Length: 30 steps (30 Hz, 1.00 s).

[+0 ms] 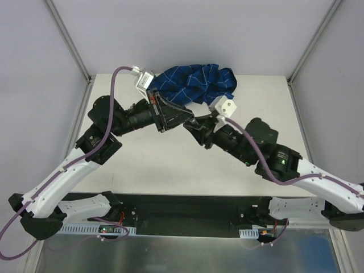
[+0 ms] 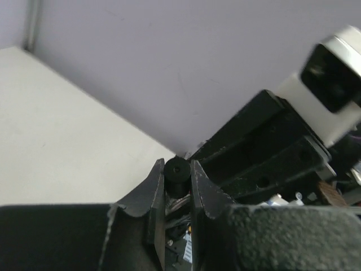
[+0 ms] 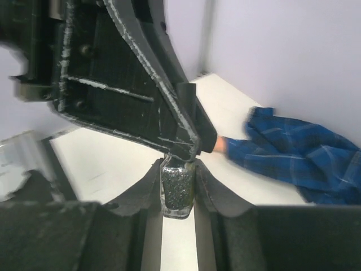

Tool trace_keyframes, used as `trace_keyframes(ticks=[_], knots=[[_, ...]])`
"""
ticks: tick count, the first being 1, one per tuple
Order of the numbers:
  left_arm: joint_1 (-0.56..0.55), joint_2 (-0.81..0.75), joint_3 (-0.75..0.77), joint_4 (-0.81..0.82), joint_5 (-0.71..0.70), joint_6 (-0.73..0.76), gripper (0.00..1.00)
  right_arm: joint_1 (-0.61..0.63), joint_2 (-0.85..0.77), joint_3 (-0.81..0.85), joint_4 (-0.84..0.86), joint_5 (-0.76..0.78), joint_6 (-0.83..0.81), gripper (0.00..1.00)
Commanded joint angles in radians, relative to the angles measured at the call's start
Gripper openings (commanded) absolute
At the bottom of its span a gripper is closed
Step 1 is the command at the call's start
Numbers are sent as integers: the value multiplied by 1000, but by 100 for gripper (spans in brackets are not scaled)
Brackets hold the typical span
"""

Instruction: Paint the nails

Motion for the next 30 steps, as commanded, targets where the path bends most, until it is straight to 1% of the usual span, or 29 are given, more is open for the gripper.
trace_keyframes(ticks=[1, 2, 3, 4, 5, 6, 7, 8, 9, 10, 11, 12, 13, 14, 15, 16, 17, 18, 19, 22, 23, 24, 25, 26, 27, 28, 29, 30], knots=[[28, -14, -110, 453, 487, -45, 0, -213, -111, -62, 107, -617, 190, 0], [41, 3, -132, 551, 572, -114, 0, -270, -114, -85, 168, -1007, 255, 0], [41, 15, -161, 673, 676, -185, 0, -313, -102, -88, 240, -1162, 427, 0], [41, 41, -169, 845, 709, -310, 0, -340, -94, -90, 359, -1260, 486, 0], [38, 52, -176, 922, 721, -363, 0, -341, -91, -87, 376, -1324, 522, 0], [39, 60, -183, 967, 729, -418, 0, -341, -91, -91, 382, -1329, 542, 0], [41, 66, -180, 965, 726, -417, 0, -341, -100, -100, 388, -1320, 544, 0], [41, 64, -172, 924, 718, -400, 0, -344, -109, -111, 380, -1274, 533, 0], [41, 60, -142, 862, 692, -330, 0, -354, -117, -129, 368, -1251, 512, 0], [41, 52, -118, 687, 678, -282, 0, -360, -128, -136, 348, -1229, 505, 0], [41, 48, -94, 596, 659, -232, 11, -361, -131, -139, 333, -1188, 495, 0], [39, 44, -39, 493, 617, -130, 20, -364, -134, -134, 275, -1162, 473, 0], [41, 29, -16, 419, 596, -84, 48, -364, -140, -130, 247, -1112, 432, 0], [41, 18, 3, 288, 573, -46, 61, -363, -142, -125, 224, -1088, 413, 0], [41, 6, 35, 233, 541, 23, 70, -363, -143, -122, 177, -1062, 393, 0], [39, -20, 41, 197, 473, 49, 80, -364, -145, -119, 157, -1003, 357, 0], [41, -34, 49, 126, 442, 69, 92, -364, -148, -116, 138, -969, 337, 0], [41, -46, 58, 104, 406, 106, 96, -363, -148, -111, 94, -933, 323, 0], [42, -66, 60, 81, 337, 114, 99, -363, -146, -102, 75, -854, 306, 0], [42, -66, 89, -26, 199, 111, 99, -360, -130, -91, 28, -734, 257, 0], [41, -55, 106, -69, 81, 108, 99, -354, -125, -85, 18, -630, 228, 0], [41, -40, 159, -195, 24, 105, 99, -335, -114, -85, 12, -575, 211, 0], [42, -2, 191, -250, -42, 105, 98, -325, -110, -84, 14, -474, 194, 0], [42, 18, 240, -308, -134, 103, 97, -309, -103, -79, 12, -421, 171, 0], [41, 35, 251, -348, -162, 105, 95, -283, -87, -73, 12, -393, 134, 0], [42, 56, 255, -348, -173, 100, 94, -271, -77, -67, 14, -308, 114, 0], [41, 63, 259, -347, -188, 94, 94, -262, -67, -52, 14, -283, 100, 0], [41, 73, 264, -347, -188, 77, 90, -243, -48, -45, 11, -268, 77, 0]])
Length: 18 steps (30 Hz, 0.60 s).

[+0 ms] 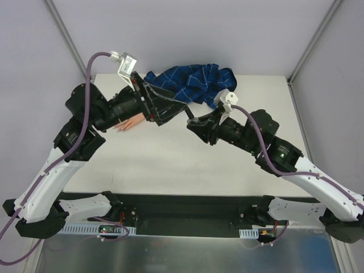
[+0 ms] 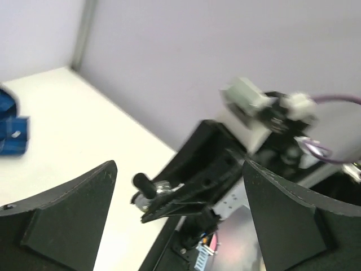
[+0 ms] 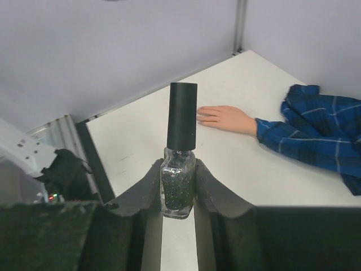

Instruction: Paint the nails

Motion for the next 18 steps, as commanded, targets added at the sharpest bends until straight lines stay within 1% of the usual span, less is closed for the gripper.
trace_keyframes(ticks=[1, 5, 8, 10, 13, 14, 16, 18], knots=[[-8, 83, 38, -158, -198, -8, 89, 57, 49, 79, 12, 273, -133, 0], [-8, 125, 66, -153, -181, -31, 83, 95, 72, 95, 23, 332, -159, 0], [-6, 142, 60, -150, -178, -46, 79, 110, 76, 95, 39, 375, -170, 0], [-6, 148, 43, -144, -162, -69, 75, 118, 81, 98, 46, 405, -171, 0], [-6, 159, 23, -127, -132, -89, 63, 126, 86, 99, 55, 416, -168, 0], [-6, 162, 11, -124, -111, -98, 45, 129, 84, 96, 59, 416, -164, 0], [-6, 162, -3, -95, -85, -103, 29, 133, 84, 92, 67, 415, -156, 0], [-6, 156, -37, -37, -28, -114, 18, 132, 78, 83, 75, 416, -142, 0]])
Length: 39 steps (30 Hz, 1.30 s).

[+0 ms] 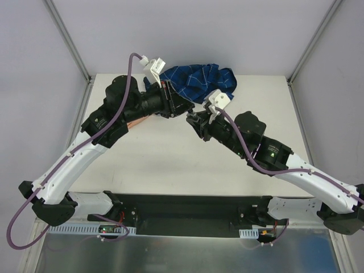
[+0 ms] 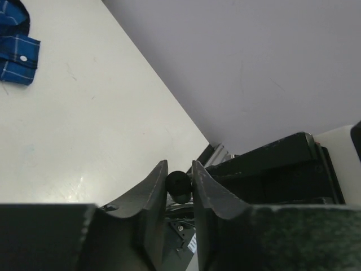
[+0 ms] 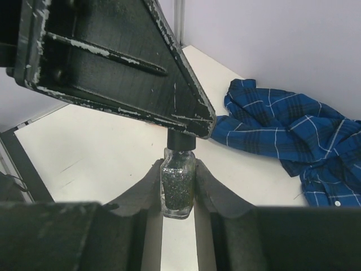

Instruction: Paint the nails

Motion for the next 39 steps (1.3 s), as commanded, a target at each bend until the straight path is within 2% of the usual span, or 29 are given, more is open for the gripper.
trace_keyframes(ticks=[1, 2, 3, 5, 6, 8, 9, 10, 12, 13, 15, 16, 17, 18, 20, 22, 24, 25, 26, 29, 33, 35, 37, 38, 39], knots=[[-8, -17, -57, 125, 118, -38, 16, 8, -14, 33, 79, 34, 12, 0], [-6, -18, -75, 142, 158, -44, 14, 8, -17, 26, 81, 33, 15, 0], [-6, -21, -83, 154, 173, -43, 0, 8, -24, 21, 84, 29, 26, 0], [-5, -30, -119, 208, 215, -41, 0, 0, -38, 10, 87, -4, 39, 0], [-5, -46, -138, 246, 280, -37, 0, -10, -47, -6, 93, -36, 70, 0], [5, -66, -208, 433, 401, -34, 0, -79, -80, -26, 105, -244, 119, 0], [6, -98, -239, 517, 552, -41, 0, -111, -89, -51, 113, -359, 148, 0], [6, -116, -273, 732, 621, -54, 0, -147, -106, -62, 145, -567, 224, 0], [8, -168, -375, 930, 748, -147, 0, -231, -116, -83, 242, -766, 303, 0], [6, -181, -420, 1102, 767, -185, 0, -247, -112, -85, 286, -944, 405, 0], [6, -199, -440, 1197, 785, -271, 0, -259, -87, -65, 445, -1169, 521, 0], [5, -195, -436, 1219, 793, -305, 0, -253, -54, -62, 517, -1217, 650, 0], [5, -184, -427, 1228, 804, -316, 0, -251, -44, -65, 661, -1250, 717, 0], [3, -179, -417, 1230, 816, -325, 0, -250, -40, -79, 711, -1260, 756, 0], [3, -172, -397, 1186, 813, -330, 0, -251, -49, -91, 748, -1255, 777, 0], [3, -176, -364, 1109, 789, -281, 0, -254, -61, -91, 658, -1215, 701, 0], [5, -185, -298, 884, 755, -204, 19, -256, -96, -88, 545, -1122, 608, 0], [5, -192, -273, 800, 703, -111, 29, -256, -107, -68, 403, -1085, 555, 0], [5, -199, -246, 614, 668, -62, 45, -257, -119, -57, 342, -1046, 467, 0], [8, -215, -169, 437, 523, 73, 74, -256, -127, -20, 140, -850, 339, 0], [8, -238, -161, 362, 399, 95, 88, -250, -121, -7, 37, -683, 267, 1], [8, -232, -152, 345, 339, 75, 91, -221, -116, 1, -10, -585, 239, 0], [8, -204, -118, 268, 278, 67, 91, -169, -115, 9, -36, -410, 192, 0], [8, -193, -101, 229, 205, 64, 92, -153, -112, 15, -39, -294, 182, 0], [8, -178, -65, 190, 159, 61, 91, -127, -106, 19, -48, -249, 176, 0]])
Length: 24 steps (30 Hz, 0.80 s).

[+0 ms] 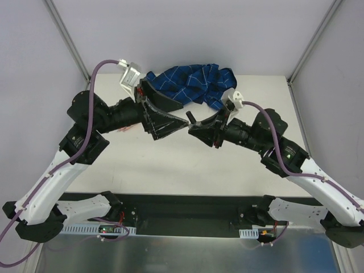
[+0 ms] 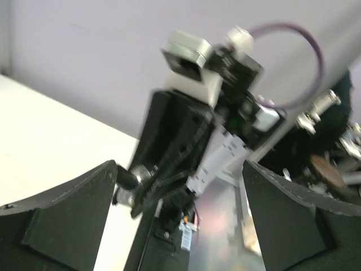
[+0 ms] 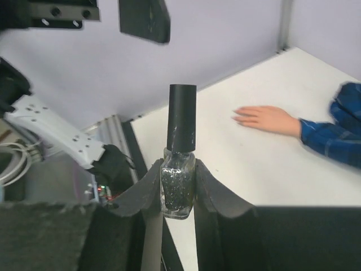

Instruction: Paint the nails

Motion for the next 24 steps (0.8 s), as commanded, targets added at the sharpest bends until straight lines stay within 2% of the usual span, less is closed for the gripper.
trace_keyframes(ticks=[1, 5, 13, 16, 17, 21, 23, 24], knots=[[-6, 75, 111, -234, -255, 20, 90, 79, 9, 64, -63, 415, -105, 0], [-6, 150, 171, -302, -308, -17, 85, 136, 36, 95, -66, 559, -145, 0], [-12, 211, 177, -298, -286, -83, 66, 227, 61, 124, -60, 678, -228, 0], [-19, 230, 174, -290, -241, -89, 49, 243, 75, 129, -54, 721, -242, 0], [-21, 233, 171, -285, -225, -87, 34, 251, 81, 131, -54, 728, -250, 0], [-22, 236, 143, -229, -121, -83, 2, 256, 85, 129, -40, 733, -247, 0], [-21, 233, 93, -166, -2, -112, 0, 256, 79, 114, -30, 721, -236, 0], [-21, 224, 67, -35, 55, -132, 0, 253, 66, 105, -20, 707, -233, 0]])
